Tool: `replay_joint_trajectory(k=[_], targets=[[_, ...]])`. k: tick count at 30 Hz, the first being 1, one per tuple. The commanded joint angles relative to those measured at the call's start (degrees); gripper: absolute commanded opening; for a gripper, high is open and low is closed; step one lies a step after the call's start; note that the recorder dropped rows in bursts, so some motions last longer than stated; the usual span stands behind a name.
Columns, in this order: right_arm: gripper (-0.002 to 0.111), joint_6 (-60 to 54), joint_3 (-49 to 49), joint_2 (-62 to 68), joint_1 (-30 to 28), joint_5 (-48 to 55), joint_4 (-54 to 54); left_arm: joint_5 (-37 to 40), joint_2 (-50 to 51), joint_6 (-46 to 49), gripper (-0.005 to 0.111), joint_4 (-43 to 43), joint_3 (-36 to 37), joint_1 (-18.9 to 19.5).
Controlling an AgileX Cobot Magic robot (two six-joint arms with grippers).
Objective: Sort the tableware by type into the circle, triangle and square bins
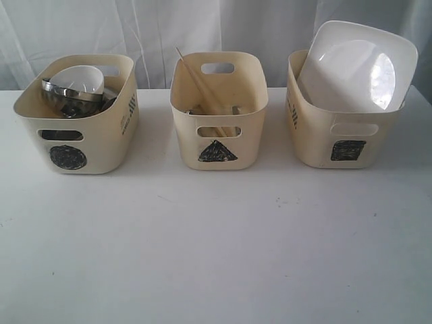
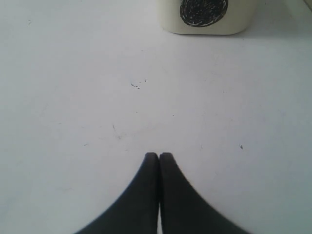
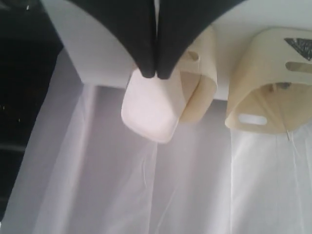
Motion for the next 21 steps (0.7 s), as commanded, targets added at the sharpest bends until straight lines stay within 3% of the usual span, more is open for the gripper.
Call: replay_joint_trajectory(k=[1, 8, 9, 10, 14, 21], targets=[[0.000, 12.64, 11.66, -0.22, -0.09, -6.09, -5.27, 0.51, -0.24, 0.24, 0.000, -0.34, 0.42, 0.11], [0.000, 10.71, 27.10, -7.93, -0.09, -8.70, -1.79, 0.51, -0.24, 0.24, 0.000, -0.34, 0.42, 0.11], [0.000, 10.71, 27.10, -10.14, -0.09, -7.52, -1.10, 0.51, -0.24, 0.24, 0.000, -0.34, 0.42, 0.11], [0.000, 10.89, 27.10, -12.58, -0.09, 0.51, -0.16, 0.51, -0.24, 0.24, 0.000, -0.34, 0.42, 0.11], [0.000, 11.58, 27.10, -15.62, -0.21, -0.36, -4.30, 0.41, -0.24, 0.24, 0.000, -0.18, 0.42, 0.11], [0.000, 11.74, 27.10, -15.62, -0.08, -0.36, -2.32, 0.42, -0.24, 0.24, 0.000, -0.03, 0.42, 0.01]])
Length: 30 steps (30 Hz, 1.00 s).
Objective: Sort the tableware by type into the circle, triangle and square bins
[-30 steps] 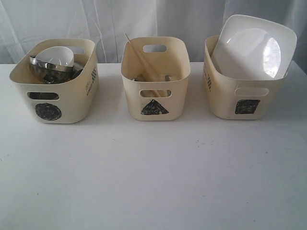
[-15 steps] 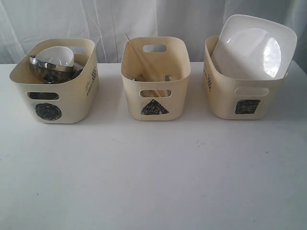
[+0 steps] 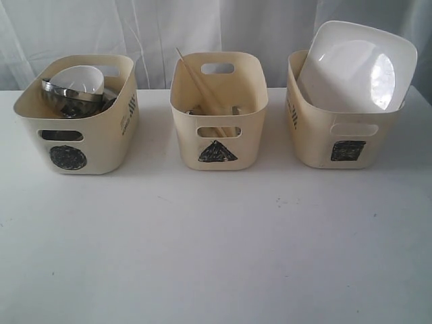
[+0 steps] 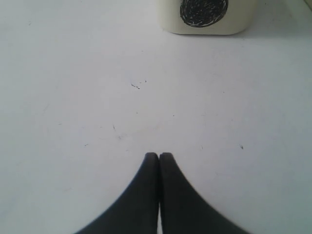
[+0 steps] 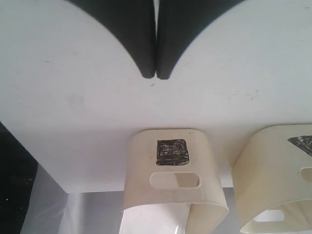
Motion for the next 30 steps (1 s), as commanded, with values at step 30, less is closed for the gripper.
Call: replay_joint_trajectory(k=[30], targets=[[0.000, 0.37, 0.12, -0.37, -0.08, 0.05, 1.12, -10.29, -0.22, 1.57, 0.000, -5.07, 0.42, -8.06]])
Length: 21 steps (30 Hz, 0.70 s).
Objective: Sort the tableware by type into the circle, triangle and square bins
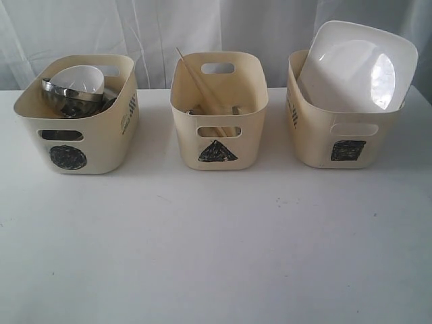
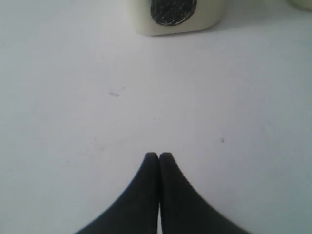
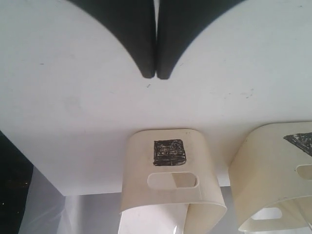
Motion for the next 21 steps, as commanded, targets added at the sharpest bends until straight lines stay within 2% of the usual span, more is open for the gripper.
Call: replay_joint_trajectory(k=[1, 4, 7, 11, 18, 21], targets=[[0.000, 0.14, 0.12, -0.37, -0.08, -0.05, -0.06, -11.02, -0.22, 1.85, 0.000, -6.63, 0.21, -1.02], [0.000, 0.14, 0.12, -0.37, -0.08, -0.05, -0.06, -14.46, -0.22, 12.98, 0.000, -3.55, 0.21, -1.02], [0.000, 0.14, 0.12, -0.37, -0.08, -0.05, -0.06, -11.12, -0.22, 21.32, 0.000, -0.42, 0.21, -1.02], [0.000, 0.14, 0.12, -0.37, -0.08, -0.05, -0.06, -6.56, -0.22, 20.86, 0.000, -2.25, 0.21, -1.02], [0.000, 0.14, 0.12, -0.37, -0.08, -0.05, -0.06, -8.57, -0.22, 20.65, 0.000, -3.93, 0.21, -1.02], [0.000, 0.14, 0.12, -0.37, -0.08, -0.05, -0.06, -8.85, -0.22, 17.60, 0.000, -5.34, 0.21, -1.02]])
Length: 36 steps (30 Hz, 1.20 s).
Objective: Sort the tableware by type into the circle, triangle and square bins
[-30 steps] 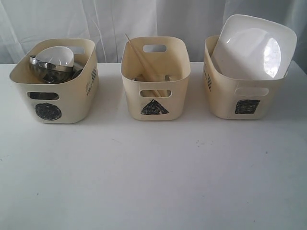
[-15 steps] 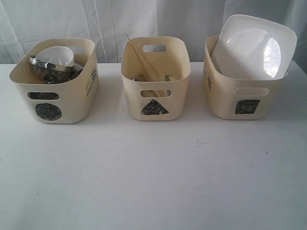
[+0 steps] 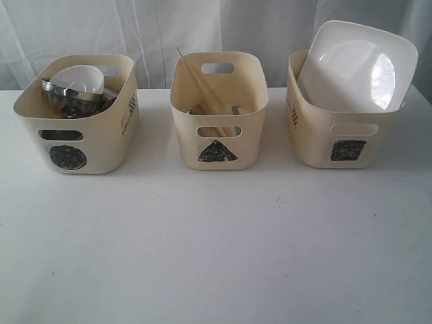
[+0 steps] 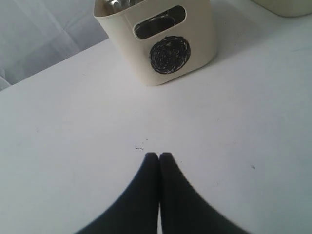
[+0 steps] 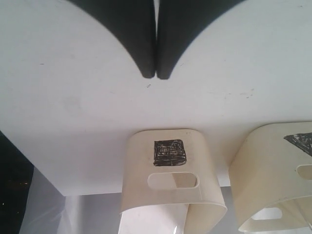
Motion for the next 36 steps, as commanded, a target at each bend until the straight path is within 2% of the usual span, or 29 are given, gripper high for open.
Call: replay_joint_trajectory(k=[1, 5, 8, 10, 36], targets=[[0.000, 0.14, 0.12, -0.37, -0.08, -0.05, -0.06, -0.68, -0.22, -5.59, 0.000, -0.79, 0.21, -0.29], [0.000, 0.14, 0.12, -0.37, -0.08, -0.05, -0.06, -0.68, -0.22, -22.93, 0.000, 11.52, 0.21, -0.29], [0.000, 0.14, 0.12, -0.37, -0.08, 0.06, -0.08, 2.03, -0.22, -31.79, 0.000, 13.09, 0.21, -0.29], [0.000, 0.14, 0.12, -0.37, -0.08, 0.06, -0.08, 4.02, -0.22, -31.82, 0.000, 12.98, 0.21, -0.29], [0.000, 0.14, 0.12, -0.37, -0.08, 0.06, -0.08, 4.02, -0.22, -31.53, 0.000, 12.98, 0.21, -0.29]])
